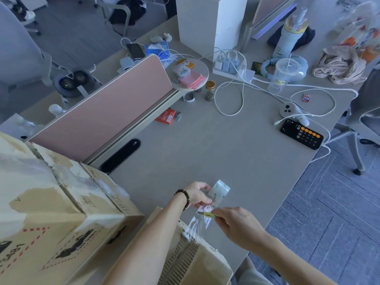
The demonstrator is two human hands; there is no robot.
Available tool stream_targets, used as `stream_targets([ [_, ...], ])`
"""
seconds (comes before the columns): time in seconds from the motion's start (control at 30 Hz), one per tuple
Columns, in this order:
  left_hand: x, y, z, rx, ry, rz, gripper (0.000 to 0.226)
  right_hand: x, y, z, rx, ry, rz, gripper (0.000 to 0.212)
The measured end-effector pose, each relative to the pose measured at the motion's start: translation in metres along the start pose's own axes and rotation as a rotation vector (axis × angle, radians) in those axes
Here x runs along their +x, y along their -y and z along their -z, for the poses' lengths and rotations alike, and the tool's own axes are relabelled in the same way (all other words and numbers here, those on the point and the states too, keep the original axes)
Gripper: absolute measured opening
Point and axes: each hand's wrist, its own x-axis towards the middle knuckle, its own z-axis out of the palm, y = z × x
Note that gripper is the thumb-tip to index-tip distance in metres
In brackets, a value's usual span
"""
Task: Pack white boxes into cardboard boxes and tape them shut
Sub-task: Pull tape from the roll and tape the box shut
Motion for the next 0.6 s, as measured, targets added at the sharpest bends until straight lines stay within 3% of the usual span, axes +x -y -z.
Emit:
stream_targets([
  [0.6, -0.007, -0.002, -0.002, -0.016, 0.010, 0.036, 0.040, 0.010, 0.007, -0.016, 0.003, 0.061, 0.005, 0.029],
])
